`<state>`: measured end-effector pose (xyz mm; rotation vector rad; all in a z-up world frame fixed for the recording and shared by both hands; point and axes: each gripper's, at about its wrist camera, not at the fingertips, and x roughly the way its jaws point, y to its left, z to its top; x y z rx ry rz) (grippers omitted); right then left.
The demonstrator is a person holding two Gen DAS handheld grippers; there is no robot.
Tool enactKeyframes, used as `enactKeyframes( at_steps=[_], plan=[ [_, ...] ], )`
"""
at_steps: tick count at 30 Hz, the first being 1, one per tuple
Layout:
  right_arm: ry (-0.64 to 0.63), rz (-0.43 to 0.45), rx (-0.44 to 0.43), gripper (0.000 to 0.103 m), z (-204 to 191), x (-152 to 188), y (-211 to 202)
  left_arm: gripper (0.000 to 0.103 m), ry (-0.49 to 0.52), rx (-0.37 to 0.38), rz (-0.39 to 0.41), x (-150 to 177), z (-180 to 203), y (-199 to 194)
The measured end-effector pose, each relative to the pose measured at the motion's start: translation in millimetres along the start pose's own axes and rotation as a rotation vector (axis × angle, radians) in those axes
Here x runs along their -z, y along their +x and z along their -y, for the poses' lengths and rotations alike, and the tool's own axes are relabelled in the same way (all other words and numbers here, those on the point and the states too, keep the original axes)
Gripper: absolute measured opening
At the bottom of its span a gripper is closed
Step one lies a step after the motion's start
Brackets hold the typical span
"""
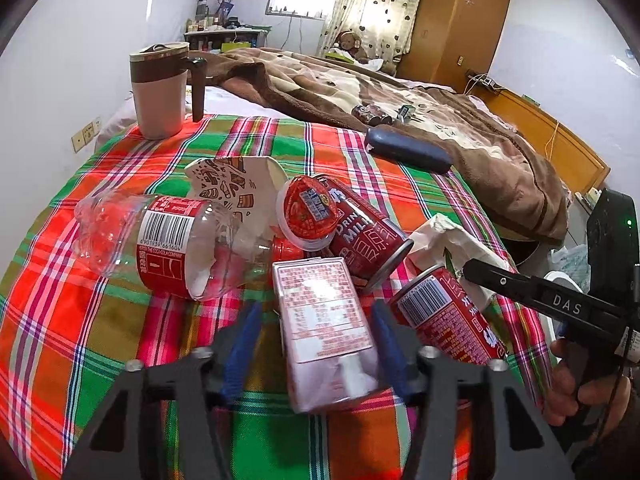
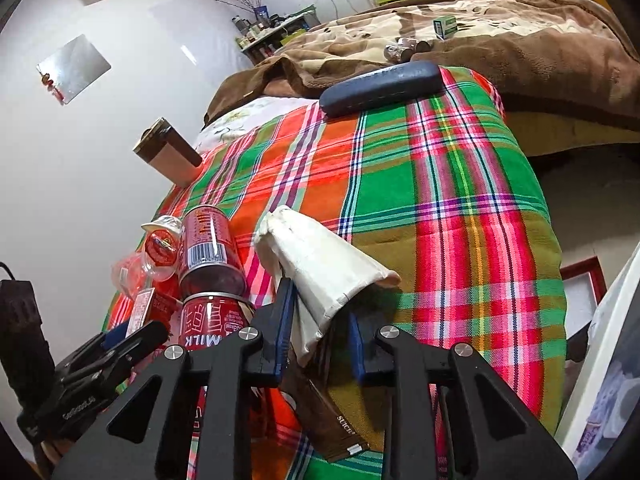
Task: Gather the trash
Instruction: 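Grasp the pink milk carton with the left tool while the right tool grasps the white paper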
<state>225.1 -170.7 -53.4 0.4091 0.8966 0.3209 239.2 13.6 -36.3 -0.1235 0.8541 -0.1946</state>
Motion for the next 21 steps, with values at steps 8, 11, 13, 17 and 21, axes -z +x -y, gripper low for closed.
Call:
enactKeyframes(
  at_steps=[8,11,13,17,21],
  plan=[
    [-0.038,0.044,0.025,0.020,-4,2,-9,0.037,0.010,-0.014,-0.001,1,1,-1],
    [-0.051,0.057,0.036,0.020,-6,4,-12,0.036,0.016,-0.016,0.007,1,3,-5],
    [-0.058,0.070,0.047,0.020,-6,4,-15,0.036,0.017,-0.017,0.012,1,3,-7],
    [-0.064,0.091,0.051,0.019,-7,6,-22,0.036,0.015,-0.018,0.017,2,4,-12],
    [-0.078,0.109,0.058,0.019,-10,7,-28,0.036,0.013,-0.016,0.028,3,5,-19]
  ],
)
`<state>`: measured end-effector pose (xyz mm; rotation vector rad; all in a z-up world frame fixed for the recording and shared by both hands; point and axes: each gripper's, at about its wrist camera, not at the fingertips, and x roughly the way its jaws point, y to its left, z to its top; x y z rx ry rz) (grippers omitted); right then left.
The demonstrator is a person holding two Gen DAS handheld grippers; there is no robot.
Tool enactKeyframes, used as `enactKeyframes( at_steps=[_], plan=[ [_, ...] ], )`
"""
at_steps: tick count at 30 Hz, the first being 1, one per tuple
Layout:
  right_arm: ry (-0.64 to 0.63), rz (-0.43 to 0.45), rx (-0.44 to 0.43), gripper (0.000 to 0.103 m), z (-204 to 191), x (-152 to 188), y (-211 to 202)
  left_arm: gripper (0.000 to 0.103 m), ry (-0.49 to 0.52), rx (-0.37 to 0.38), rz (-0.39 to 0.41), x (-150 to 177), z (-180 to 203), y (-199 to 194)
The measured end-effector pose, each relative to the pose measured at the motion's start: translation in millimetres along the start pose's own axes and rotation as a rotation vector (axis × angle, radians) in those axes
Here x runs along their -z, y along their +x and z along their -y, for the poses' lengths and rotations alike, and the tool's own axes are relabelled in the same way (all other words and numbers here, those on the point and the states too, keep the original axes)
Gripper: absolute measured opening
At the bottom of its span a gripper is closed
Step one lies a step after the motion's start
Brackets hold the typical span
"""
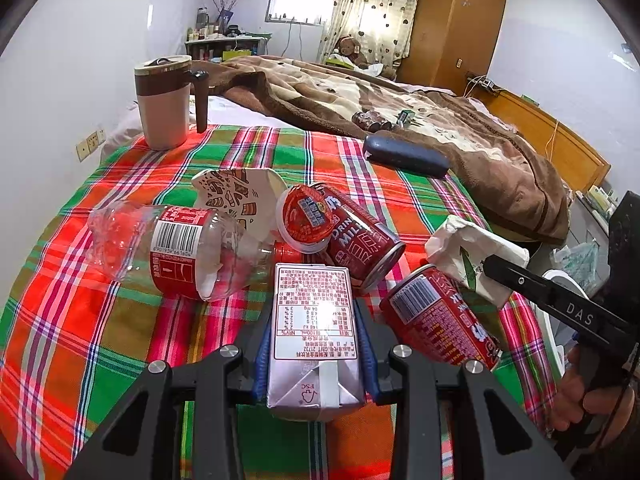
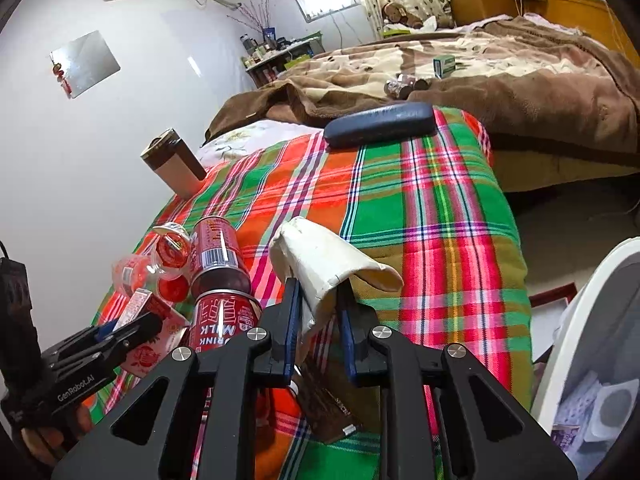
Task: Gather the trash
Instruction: 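Grasp the pink milk carton with the left tool while the right tool grasps the white paper, then carry the pink carton and white paper over the white trash bin with both tools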
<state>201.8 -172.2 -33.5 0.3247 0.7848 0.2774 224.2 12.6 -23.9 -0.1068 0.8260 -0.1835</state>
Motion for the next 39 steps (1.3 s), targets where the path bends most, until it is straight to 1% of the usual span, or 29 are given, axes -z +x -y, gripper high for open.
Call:
enactKeyframes(
  at_steps=[9,15,28,39],
  plan=[
    [0.007,0.044,0.008,0.019,0,3,-20,0.036,0.017,0.009,0.035,1,10,-21],
    [-0.003,0.084,0.023,0.019,-1,6,-40,0.036,0.045,0.019,0.069,2,25,-40],
    [0.026,0.173,0.063,0.019,17,16,-90,0.036,0.142,0.091,0.120,7,79,-72],
    [0.082,0.229,0.139,0.019,43,30,-129,0.036,0.244,0.182,0.118,18,142,-76]
  ],
)
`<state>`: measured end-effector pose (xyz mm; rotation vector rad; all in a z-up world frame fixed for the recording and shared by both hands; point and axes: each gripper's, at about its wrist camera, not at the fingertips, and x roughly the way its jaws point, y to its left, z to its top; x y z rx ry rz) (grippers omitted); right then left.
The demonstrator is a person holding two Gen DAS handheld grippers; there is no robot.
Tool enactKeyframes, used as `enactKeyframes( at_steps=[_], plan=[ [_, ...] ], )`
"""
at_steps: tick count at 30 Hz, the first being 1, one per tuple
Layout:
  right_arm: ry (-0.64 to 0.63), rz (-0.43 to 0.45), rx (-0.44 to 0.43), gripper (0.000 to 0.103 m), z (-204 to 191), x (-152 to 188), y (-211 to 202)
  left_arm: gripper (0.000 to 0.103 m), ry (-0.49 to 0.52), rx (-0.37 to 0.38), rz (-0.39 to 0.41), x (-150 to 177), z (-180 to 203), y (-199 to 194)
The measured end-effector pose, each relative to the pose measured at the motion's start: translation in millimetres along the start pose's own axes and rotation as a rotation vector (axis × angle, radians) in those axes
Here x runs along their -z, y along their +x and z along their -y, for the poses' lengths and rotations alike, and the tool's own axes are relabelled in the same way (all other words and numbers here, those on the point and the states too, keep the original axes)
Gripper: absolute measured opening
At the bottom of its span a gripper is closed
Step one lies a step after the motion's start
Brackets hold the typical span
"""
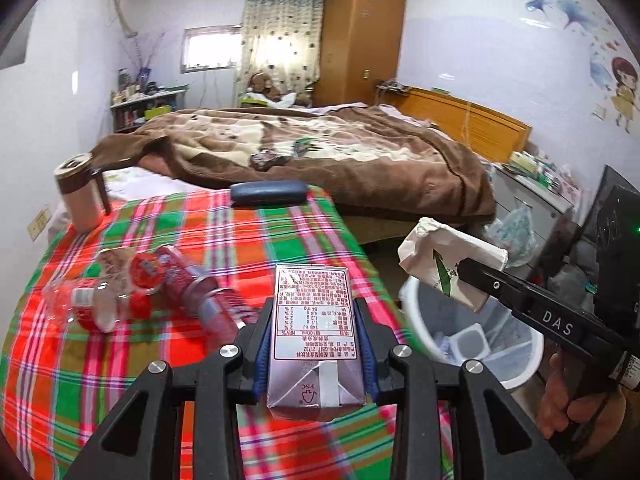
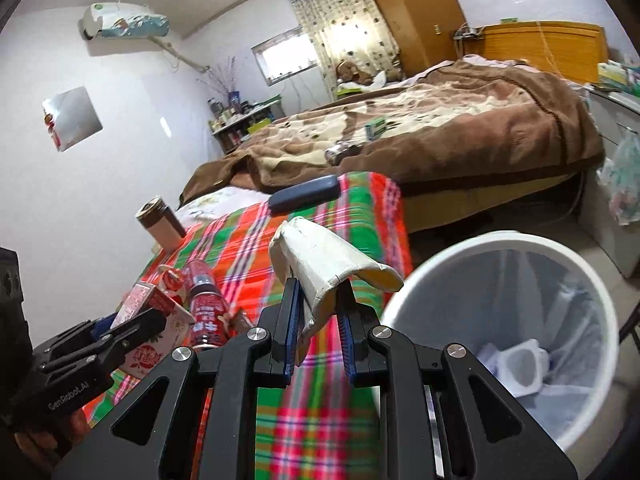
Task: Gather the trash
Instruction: 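Carry the pink carton and white paper over the white trash bin with both tools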
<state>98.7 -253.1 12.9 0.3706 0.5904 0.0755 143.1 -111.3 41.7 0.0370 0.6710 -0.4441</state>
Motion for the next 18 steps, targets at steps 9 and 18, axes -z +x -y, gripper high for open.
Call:
enactKeyframes(
  at_steps=[9,18],
  plan=[
    [0.052,0.034,0.082,0.019,33,3,-21,0.036,0.078,0.078,-0.021,-1,54,15],
    [0.085,0.010,0.193,0.019,69,10,-34,0.036,0.125,0.159,-0.060,0,102,39]
  ],
)
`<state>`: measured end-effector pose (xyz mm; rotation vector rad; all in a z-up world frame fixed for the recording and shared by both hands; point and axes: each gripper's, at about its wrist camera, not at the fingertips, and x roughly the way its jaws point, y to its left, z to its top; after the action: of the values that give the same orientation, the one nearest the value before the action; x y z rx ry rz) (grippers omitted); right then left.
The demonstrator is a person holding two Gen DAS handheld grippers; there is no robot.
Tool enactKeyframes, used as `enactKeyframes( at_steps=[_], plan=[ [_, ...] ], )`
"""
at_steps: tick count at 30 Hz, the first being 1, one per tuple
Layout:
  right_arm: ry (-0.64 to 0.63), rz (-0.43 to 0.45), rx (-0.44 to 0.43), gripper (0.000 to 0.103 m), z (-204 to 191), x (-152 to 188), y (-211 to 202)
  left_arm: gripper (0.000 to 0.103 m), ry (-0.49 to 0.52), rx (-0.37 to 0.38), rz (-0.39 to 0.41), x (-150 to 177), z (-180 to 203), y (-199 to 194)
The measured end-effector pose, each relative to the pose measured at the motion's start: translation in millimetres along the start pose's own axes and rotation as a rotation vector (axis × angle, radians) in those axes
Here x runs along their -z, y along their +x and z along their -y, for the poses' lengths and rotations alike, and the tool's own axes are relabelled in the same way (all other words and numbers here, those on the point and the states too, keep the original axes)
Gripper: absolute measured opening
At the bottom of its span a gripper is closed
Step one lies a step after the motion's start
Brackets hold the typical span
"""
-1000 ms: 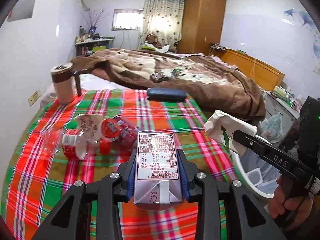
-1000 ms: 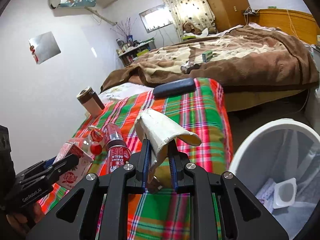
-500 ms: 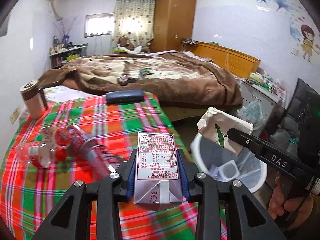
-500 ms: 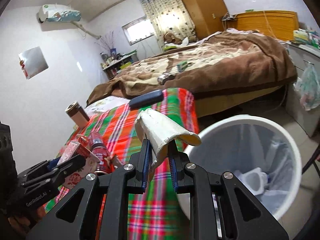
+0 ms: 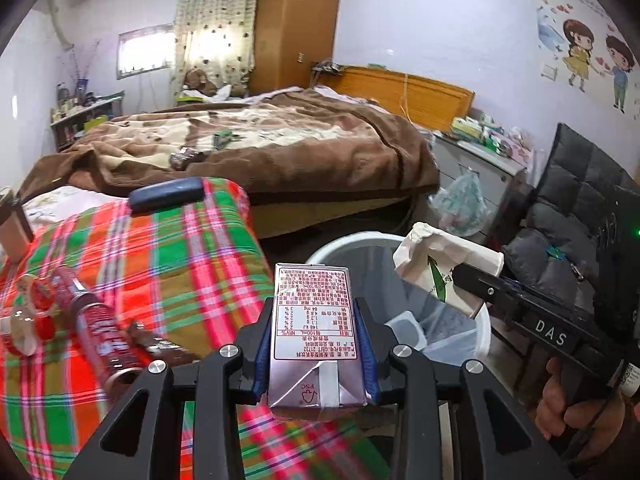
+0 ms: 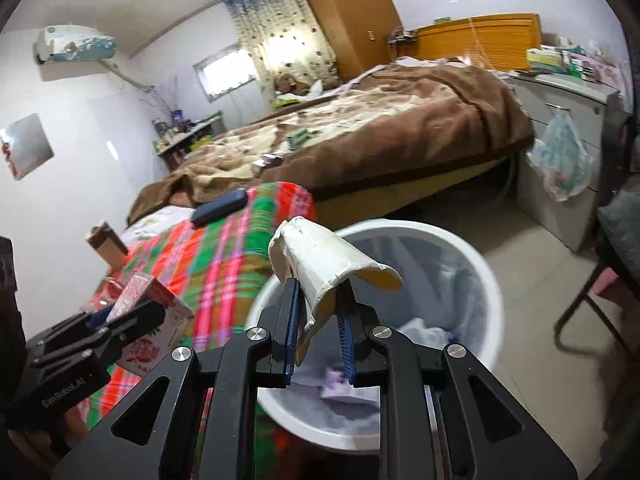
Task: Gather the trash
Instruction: 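Carry the pink carton and white paper over the white trash bin with both tools, then open both tools to drop the carton and paper into the bin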
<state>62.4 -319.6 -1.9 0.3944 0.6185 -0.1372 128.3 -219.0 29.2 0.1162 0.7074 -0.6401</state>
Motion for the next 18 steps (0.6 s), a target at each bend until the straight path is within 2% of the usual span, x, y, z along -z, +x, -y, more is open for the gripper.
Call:
enactKeyframes(
  at_steps=[8,16,18],
  plan=[
    [-0.001,-0.087,0.076,0.019,28,8,11,0.037,0.039,0.049,-0.057,3,33,34],
    [-0.041,-0.168,0.112,0.022,38,15,18,0.037,0.041,0.057,-0.104,8,41,54],
    [-0.049,-0.181,0.116,0.022,38,16,19,0.045,0.034,0.060,-0.109,8,40,56]
  ],
)
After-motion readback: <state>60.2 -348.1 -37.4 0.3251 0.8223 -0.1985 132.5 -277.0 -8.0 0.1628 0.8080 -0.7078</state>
